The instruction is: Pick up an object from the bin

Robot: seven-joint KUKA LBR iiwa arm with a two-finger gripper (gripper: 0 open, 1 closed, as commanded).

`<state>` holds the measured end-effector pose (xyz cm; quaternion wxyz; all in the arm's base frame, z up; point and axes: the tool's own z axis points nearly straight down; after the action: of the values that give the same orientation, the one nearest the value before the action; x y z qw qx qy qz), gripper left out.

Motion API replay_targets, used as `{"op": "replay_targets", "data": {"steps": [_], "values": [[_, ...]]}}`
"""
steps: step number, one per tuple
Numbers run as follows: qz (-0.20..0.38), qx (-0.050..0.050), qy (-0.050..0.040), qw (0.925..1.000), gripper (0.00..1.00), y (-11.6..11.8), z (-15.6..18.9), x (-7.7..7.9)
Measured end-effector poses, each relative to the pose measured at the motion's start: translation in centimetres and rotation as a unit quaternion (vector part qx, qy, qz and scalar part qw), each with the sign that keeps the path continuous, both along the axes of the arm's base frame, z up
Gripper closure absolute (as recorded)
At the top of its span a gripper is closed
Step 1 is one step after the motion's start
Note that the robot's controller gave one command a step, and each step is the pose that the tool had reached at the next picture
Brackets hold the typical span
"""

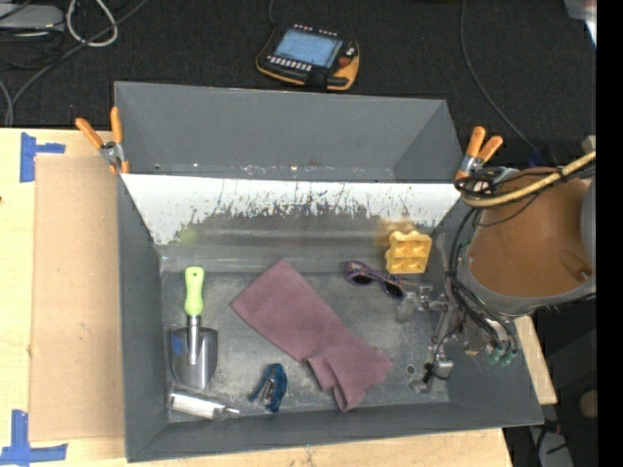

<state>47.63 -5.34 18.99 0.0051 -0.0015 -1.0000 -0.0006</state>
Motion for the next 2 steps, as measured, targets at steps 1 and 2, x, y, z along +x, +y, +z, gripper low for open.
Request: {"op": "replay_targets", "data": {"steps": [1,2], "values": [[0.002,0.000,-0.0040,1.0000,0.00,0.0,0.4,0.2],[0.112,0.001,-0.0033,0.9937,0.00,5.6,-9.4,0.5]]}}
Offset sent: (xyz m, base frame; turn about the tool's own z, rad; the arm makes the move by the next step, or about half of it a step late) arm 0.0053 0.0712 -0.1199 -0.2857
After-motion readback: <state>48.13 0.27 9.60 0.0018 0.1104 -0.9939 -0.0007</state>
